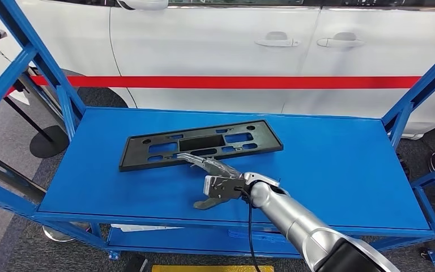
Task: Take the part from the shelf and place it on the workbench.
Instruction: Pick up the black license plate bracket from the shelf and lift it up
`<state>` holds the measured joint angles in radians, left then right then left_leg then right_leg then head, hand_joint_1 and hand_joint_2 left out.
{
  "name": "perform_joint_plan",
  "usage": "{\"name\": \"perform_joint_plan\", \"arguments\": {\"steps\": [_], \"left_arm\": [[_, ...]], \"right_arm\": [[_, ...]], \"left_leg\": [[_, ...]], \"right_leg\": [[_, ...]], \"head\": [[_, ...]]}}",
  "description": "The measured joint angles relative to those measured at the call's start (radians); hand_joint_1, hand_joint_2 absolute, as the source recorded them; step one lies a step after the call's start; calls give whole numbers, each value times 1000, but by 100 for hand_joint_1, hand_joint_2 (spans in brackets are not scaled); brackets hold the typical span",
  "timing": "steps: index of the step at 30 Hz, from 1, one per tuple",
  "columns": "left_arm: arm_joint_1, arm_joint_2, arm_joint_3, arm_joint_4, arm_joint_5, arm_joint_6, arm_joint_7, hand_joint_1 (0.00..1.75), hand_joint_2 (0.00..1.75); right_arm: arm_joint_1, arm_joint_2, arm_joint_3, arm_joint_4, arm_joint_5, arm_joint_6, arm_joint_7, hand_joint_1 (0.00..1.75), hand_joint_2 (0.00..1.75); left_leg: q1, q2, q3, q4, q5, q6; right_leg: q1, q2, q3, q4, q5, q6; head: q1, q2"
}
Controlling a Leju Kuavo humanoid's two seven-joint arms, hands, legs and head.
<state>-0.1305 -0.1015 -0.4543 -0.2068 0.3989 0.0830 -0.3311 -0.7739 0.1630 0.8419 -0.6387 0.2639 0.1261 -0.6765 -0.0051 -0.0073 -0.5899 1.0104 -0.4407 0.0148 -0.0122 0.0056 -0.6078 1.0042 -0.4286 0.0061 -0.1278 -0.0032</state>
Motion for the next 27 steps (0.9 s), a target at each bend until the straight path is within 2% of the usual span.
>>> {"name": "perform_joint_plan", "arguments": {"steps": [7,15,18,22,24,27], "left_arm": [[0,0,0,0,0,-4,-1,0,0],[-2,0,0,0,-3,-4,4,0,0],[-2,1,0,0,-3,-2,6,0,0],[-3,1,0,0,0,3,5,0,0],[-3,1,1,0,4,7,3,0,0],[-2,1,3,0,11,14,-1,0,0]], "right_arm": [[-20,0,-21,-33,-122,149,8,0,175],[-71,-2,-98,-94,-320,348,75,0,175],[-82,-2,-122,-106,-371,382,86,0,175],[-90,-4,-130,-116,-360,318,95,0,175],[-92,-3,-126,-116,-301,216,104,0,175],[-94,-2,-98,-113,-148,10,124,0,175]], "left_leg": [[0,0,0,0,0,0],[0,0,0,0,0,0],[0,0,0,0,0,0],[0,0,0,0,0,0],[0,0,0,0,0,0],[0,0,0,0,0,0]], "right_leg": [[0,0,0,0,0,0],[0,0,0,0,0,0],[0,0,0,0,0,0],[0,0,0,0,0,0],[0,0,0,0,0,0],[0,0,0,0,0,0]], "head": [[0,0],[0,0],[0,0],[0,0],[0,0],[0,0]]}}
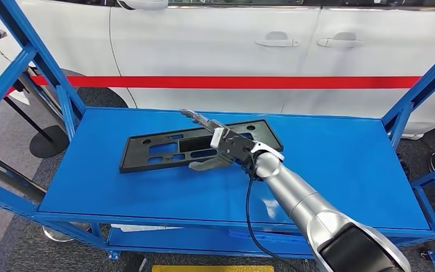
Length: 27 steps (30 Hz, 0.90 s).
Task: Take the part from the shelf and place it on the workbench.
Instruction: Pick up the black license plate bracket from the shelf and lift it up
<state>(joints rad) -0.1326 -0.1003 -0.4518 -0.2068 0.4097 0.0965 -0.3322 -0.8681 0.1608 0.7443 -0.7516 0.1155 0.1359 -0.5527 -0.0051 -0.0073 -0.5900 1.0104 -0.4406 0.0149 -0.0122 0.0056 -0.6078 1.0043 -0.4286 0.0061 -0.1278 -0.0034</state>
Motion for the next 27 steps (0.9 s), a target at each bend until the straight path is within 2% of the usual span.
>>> {"name": "perform_joint_plan", "arguments": {"steps": [3,7,8,10,13,27], "left_arm": [[1,0,0,0,0,1,-2,0,0],[1,0,0,0,-3,0,-2,0,0],[1,0,0,0,-5,0,-2,0,0],[1,0,0,0,-8,-2,-2,0,0],[1,0,0,0,-11,-6,-2,0,0],[3,0,0,0,-11,-11,-8,0,0]], "right_arm": [[1,1,48,8,156,-164,10,0,175],[9,1,145,14,519,-575,59,0,175],[13,1,168,14,587,-646,76,0,175],[25,1,198,15,670,-718,99,0,175],[43,1,212,15,701,-730,109,0,175],[68,-7,214,15,700,-659,86,0,175]], "left_leg": [[0,0,0,0,0,0],[0,0,0,0,0,0],[0,0,0,0,0,0],[0,0,0,0,0,0],[0,0,-1,0,0,0],[0,0,-1,0,0,0]], "right_leg": [[0,0,0,0,0,0],[0,0,0,0,0,0],[0,0,-1,0,0,0],[0,0,-1,0,-1,0],[0,0,-1,0,-1,1],[0,0,-1,0,-1,1]], "head": [[0,0],[0,0],[0,0],[0,0],[0,0],[0,0]]}}
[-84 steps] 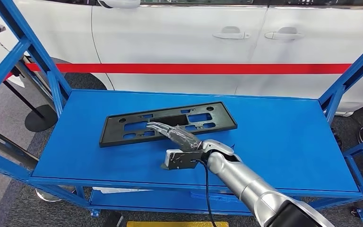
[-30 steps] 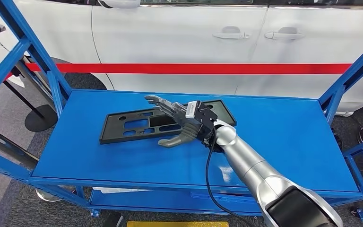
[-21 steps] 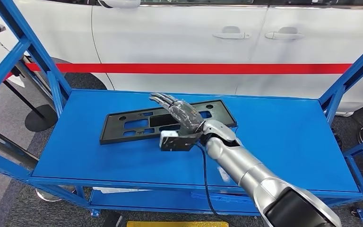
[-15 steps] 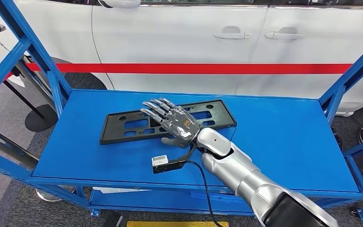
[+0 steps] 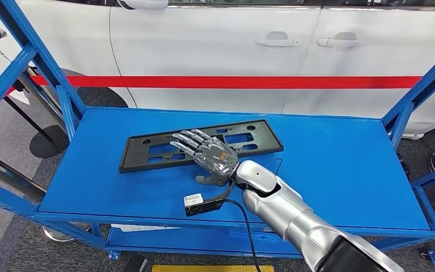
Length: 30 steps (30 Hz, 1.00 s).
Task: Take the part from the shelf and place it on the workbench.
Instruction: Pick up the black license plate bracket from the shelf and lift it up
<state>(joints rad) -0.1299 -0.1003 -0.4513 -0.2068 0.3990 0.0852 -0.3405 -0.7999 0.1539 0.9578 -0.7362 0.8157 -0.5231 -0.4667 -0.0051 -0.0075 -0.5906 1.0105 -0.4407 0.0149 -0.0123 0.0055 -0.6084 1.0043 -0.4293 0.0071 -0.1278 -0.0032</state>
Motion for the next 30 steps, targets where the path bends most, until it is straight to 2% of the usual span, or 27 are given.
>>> {"name": "perform_joint_plan", "arguments": {"steps": [12,30], "left_arm": [[0,-2,0,0,0,6,0,0,0],[4,-5,0,0,7,12,-9,0,0]], "right_arm": [[17,9,0,37,9,4,-7,0,175],[42,14,-24,122,9,-39,-25,0,175]], "left_leg": [[0,0,0,0,0,0],[0,0,0,0,0,0]], "right_leg": [[0,0,0,0,0,0],[0,0,0,0,0,0]], "head": [[0,0],[0,0]]}}
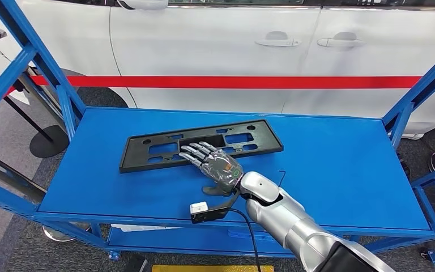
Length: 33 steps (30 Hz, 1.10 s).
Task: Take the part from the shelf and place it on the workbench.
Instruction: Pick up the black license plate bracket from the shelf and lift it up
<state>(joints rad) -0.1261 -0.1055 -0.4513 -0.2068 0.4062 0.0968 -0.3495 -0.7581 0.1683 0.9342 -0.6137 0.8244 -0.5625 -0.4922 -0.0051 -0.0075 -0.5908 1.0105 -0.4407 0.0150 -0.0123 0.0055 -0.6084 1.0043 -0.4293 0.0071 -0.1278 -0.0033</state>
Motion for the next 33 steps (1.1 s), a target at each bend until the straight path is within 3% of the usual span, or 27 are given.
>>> {"name": "perform_joint_plan", "arguments": {"steps": [33], "left_arm": [[1,-4,0,0,-3,-37,-12,0,0]], "right_arm": [[14,1,-17,33,39,-29,43,0,175]], "left_leg": [[0,0,1,0,0,0]], "right_leg": [[0,0,0,0,0,0]], "head": [[0,0]]}}
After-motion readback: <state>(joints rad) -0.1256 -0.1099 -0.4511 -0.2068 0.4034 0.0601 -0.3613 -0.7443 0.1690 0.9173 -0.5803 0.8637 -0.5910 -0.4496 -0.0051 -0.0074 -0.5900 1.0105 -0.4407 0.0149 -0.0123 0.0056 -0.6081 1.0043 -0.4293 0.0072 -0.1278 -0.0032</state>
